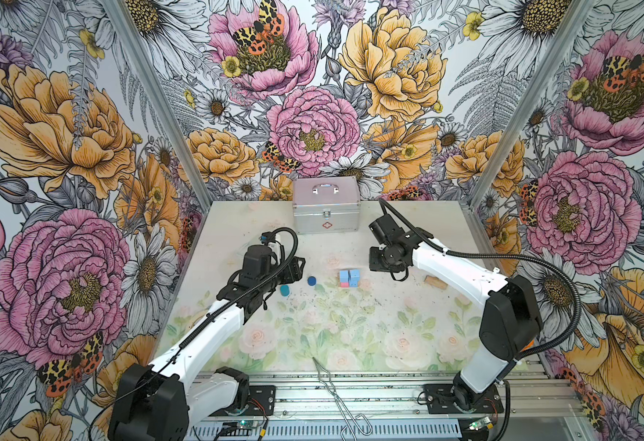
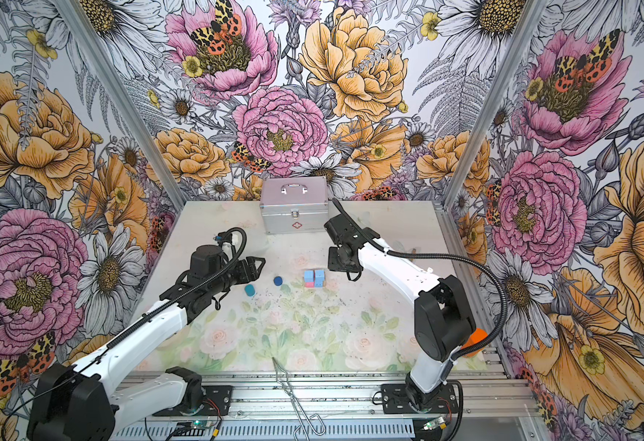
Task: Build the wood block tower
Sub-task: 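Lift the right gripper up and away from the stack, then move both grippers in toward the stack from opposite sides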
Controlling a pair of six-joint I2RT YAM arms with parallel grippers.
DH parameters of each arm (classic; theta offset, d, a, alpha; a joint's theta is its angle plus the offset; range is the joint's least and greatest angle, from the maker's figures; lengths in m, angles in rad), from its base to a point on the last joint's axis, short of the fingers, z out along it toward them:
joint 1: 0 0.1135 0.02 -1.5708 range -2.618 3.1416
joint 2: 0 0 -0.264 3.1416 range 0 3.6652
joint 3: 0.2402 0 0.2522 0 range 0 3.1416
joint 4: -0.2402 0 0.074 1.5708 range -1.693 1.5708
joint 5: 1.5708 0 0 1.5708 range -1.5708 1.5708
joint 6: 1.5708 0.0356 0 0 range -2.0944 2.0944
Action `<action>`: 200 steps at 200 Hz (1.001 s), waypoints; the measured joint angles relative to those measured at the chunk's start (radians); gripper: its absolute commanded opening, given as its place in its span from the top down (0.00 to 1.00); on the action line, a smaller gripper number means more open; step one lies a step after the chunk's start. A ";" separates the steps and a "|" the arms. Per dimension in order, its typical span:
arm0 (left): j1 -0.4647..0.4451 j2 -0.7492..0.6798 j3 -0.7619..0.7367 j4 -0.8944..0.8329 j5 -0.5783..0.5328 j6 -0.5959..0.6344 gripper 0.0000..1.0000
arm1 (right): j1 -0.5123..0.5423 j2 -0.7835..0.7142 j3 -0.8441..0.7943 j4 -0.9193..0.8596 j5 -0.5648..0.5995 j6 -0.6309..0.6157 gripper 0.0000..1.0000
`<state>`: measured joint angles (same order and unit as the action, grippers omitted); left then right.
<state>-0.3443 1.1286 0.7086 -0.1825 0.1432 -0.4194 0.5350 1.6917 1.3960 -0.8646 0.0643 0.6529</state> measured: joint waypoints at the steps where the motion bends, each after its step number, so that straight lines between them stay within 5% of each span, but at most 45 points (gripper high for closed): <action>1: 0.000 0.000 0.000 0.000 0.000 0.000 0.25 | -0.002 -0.003 -0.004 0.003 -0.002 0.000 0.55; 200: -0.114 0.335 0.205 -0.056 -0.001 -0.027 0.31 | -0.170 -0.102 -0.329 0.366 -0.272 -0.005 0.61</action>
<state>-0.4580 1.4639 0.9134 -0.2382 0.1425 -0.4461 0.3649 1.5898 1.0672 -0.4988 -0.2081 0.6483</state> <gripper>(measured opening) 0.697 0.391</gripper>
